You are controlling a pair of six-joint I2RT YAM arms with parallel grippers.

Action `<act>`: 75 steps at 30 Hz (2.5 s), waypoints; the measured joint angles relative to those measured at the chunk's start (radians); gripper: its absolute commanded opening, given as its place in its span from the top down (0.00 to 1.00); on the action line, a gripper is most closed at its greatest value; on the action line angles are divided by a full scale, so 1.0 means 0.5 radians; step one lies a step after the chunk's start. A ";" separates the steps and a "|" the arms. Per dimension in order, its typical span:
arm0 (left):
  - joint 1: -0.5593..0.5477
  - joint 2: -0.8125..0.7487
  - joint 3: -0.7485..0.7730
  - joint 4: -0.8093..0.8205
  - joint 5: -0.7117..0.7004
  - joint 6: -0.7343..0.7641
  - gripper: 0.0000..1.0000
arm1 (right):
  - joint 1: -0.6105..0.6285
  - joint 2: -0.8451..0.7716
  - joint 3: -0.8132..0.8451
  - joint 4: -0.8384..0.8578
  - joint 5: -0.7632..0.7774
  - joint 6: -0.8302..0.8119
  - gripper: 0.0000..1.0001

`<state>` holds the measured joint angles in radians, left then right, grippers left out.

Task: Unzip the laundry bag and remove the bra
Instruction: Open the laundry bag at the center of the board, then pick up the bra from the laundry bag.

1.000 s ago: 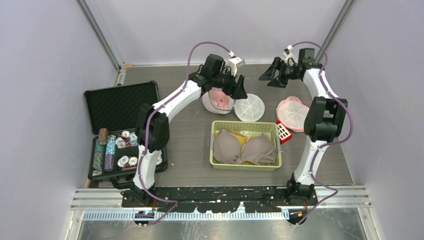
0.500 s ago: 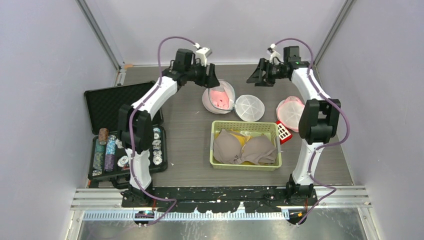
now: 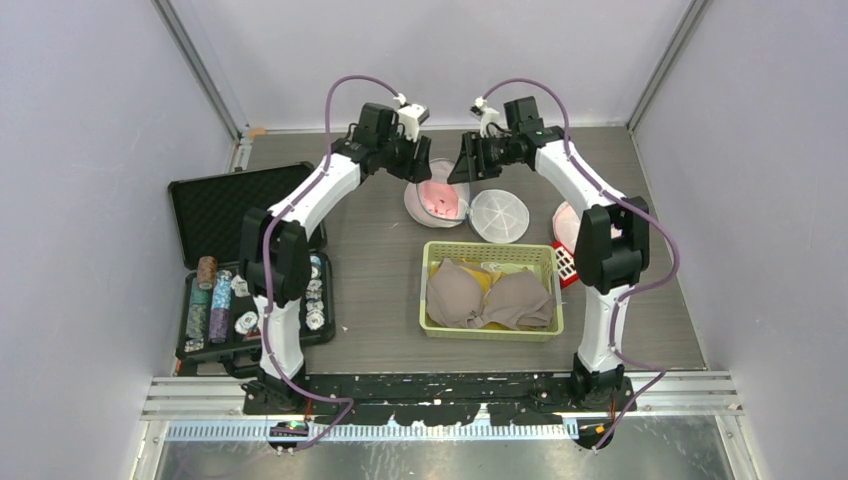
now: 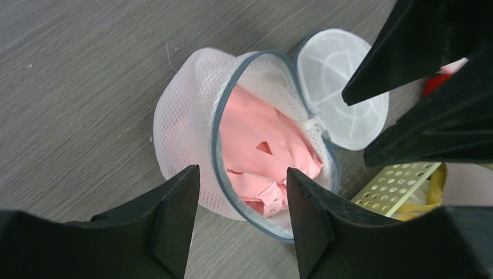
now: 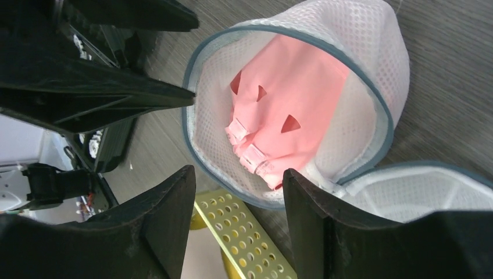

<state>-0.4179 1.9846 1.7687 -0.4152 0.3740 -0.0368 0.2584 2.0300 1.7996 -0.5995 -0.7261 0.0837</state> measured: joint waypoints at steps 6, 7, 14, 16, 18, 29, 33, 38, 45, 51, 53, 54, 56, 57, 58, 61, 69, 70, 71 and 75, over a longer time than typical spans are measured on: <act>0.039 0.131 0.020 -0.049 -0.025 -0.029 0.56 | 0.117 0.063 -0.009 0.137 0.082 -0.104 0.40; 0.046 0.143 0.020 -0.051 -0.022 -0.037 0.57 | 0.133 0.078 -0.013 0.154 0.094 -0.124 0.40; 0.095 0.172 0.020 -0.047 0.002 -0.130 0.69 | 0.224 0.186 -0.102 0.259 0.185 -0.262 0.37; 0.106 0.175 0.020 -0.047 0.018 -0.148 0.70 | 0.243 0.221 -0.119 0.265 0.209 -0.298 0.35; 0.111 0.177 0.018 -0.047 0.031 -0.169 0.72 | 0.257 0.255 -0.121 0.266 0.222 -0.327 0.34; 0.145 0.204 0.014 -0.046 0.112 -0.225 0.81 | 0.333 0.440 -0.050 0.264 0.299 -0.383 0.60; 0.165 0.220 0.003 -0.047 0.134 -0.233 0.85 | 0.341 0.446 -0.037 0.264 0.362 -0.398 0.86; 0.195 0.229 0.002 -0.048 0.154 -0.233 0.88 | 0.343 0.446 -0.024 0.248 0.410 -0.400 0.99; 0.218 0.241 0.002 -0.049 0.167 -0.233 0.95 | 0.343 0.411 -0.001 0.237 0.420 -0.361 0.99; 0.233 0.255 0.002 -0.050 0.166 -0.249 1.00 | 0.343 0.294 0.080 0.246 0.407 -0.285 0.99; 0.241 0.265 0.002 -0.050 0.166 -0.277 1.00 | 0.343 0.247 0.110 0.266 0.397 -0.254 0.99; 0.246 0.268 0.002 -0.050 0.166 -0.282 1.00 | 0.343 0.226 0.121 0.276 0.391 -0.240 0.99; 0.259 0.275 0.002 -0.050 0.166 -0.297 1.00 | 0.343 0.185 0.127 0.305 0.378 -0.208 0.99; 0.267 0.275 0.002 -0.050 0.166 -0.306 1.00 | 0.343 0.163 0.127 0.322 0.371 -0.187 0.99; 0.274 0.275 0.002 -0.050 0.166 -0.318 1.00 | 0.343 0.145 0.128 0.334 0.364 -0.166 0.99; 0.289 0.275 0.002 -0.050 0.165 -0.335 1.00 | 0.336 0.110 0.130 0.379 0.349 -0.109 0.99; 0.298 0.275 -0.008 -0.047 0.142 -0.333 1.00 | 0.298 0.079 0.133 0.470 0.349 0.014 0.99; 0.298 0.275 -0.011 -0.047 0.140 -0.331 1.00 | 0.287 0.079 0.137 0.481 0.349 0.045 0.99; 0.299 0.275 -0.016 -0.047 0.133 -0.329 1.00 | 0.275 0.079 0.141 0.491 0.350 0.070 0.99; 0.300 0.275 -0.031 -0.047 0.113 -0.313 1.00 | 0.202 0.078 0.148 0.587 0.349 0.244 0.99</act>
<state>-0.2680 2.1223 1.7531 -0.4385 0.4305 -0.1932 0.3595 2.0689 1.8736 -0.3058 -0.5514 0.2058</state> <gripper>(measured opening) 0.032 0.030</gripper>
